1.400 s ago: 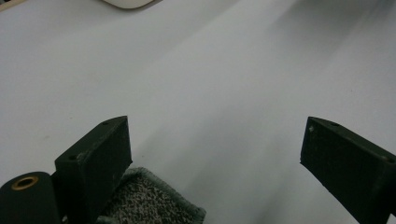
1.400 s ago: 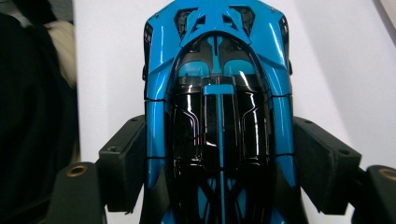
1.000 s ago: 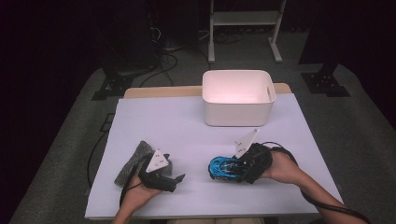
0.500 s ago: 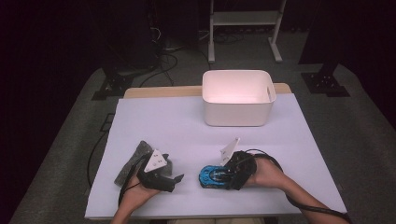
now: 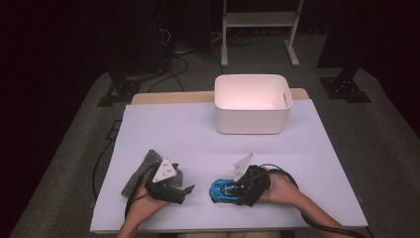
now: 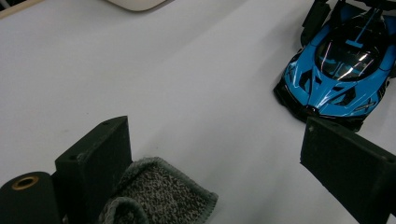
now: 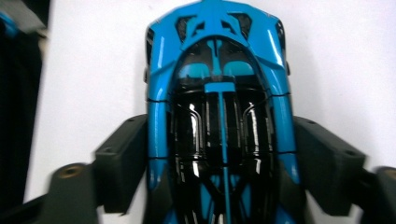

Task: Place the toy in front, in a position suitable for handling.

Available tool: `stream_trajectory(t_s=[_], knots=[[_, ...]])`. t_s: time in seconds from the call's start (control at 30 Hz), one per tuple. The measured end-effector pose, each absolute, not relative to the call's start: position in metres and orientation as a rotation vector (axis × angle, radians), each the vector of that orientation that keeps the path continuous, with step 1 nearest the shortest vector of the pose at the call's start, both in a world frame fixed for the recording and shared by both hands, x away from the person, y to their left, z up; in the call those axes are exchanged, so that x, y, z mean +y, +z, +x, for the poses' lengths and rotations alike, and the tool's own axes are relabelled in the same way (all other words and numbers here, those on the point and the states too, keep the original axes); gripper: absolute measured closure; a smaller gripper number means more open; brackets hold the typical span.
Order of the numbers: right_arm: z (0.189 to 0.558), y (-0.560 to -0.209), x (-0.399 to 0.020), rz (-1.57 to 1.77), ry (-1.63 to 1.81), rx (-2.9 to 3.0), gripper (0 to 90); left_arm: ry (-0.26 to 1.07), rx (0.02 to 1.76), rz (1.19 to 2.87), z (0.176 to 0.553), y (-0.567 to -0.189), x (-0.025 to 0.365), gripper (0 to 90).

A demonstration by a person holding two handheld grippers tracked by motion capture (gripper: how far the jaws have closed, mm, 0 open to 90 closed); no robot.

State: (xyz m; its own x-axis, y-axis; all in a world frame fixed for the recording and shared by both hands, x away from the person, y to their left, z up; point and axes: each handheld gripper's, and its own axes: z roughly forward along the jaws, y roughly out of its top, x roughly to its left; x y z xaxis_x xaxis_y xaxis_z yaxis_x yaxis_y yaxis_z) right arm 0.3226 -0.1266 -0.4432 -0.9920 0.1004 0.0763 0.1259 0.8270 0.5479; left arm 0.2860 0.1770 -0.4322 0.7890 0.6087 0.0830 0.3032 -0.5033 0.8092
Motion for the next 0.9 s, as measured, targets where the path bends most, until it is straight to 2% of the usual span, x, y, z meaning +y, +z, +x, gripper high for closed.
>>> stream_trajectory(t_s=[0.33,0.53,0.6,0.7,0.9], knots=[[0.324,-0.440,-0.145,-0.274,-1.117,-2.868,17.2,0.469,0.643,2.150,0.287,-0.418,0.185,8.0],[0.319,-0.434,-0.160,-0.313,-1.173,-2.868,17.3,0.465,0.634,2.190,0.293,-0.412,0.206,8.6],[0.316,-0.431,-0.166,-0.313,-1.189,-2.877,17.2,0.467,0.619,2.208,0.295,-0.410,0.215,13.0],[0.313,-0.429,-0.175,-0.337,-1.212,-2.883,17.2,0.493,0.596,2.235,0.297,-0.407,0.224,14.7],[0.310,-0.428,-0.185,-0.368,-1.225,-2.901,16.8,0.457,0.593,2.294,0.302,-0.404,0.238,21.8]])
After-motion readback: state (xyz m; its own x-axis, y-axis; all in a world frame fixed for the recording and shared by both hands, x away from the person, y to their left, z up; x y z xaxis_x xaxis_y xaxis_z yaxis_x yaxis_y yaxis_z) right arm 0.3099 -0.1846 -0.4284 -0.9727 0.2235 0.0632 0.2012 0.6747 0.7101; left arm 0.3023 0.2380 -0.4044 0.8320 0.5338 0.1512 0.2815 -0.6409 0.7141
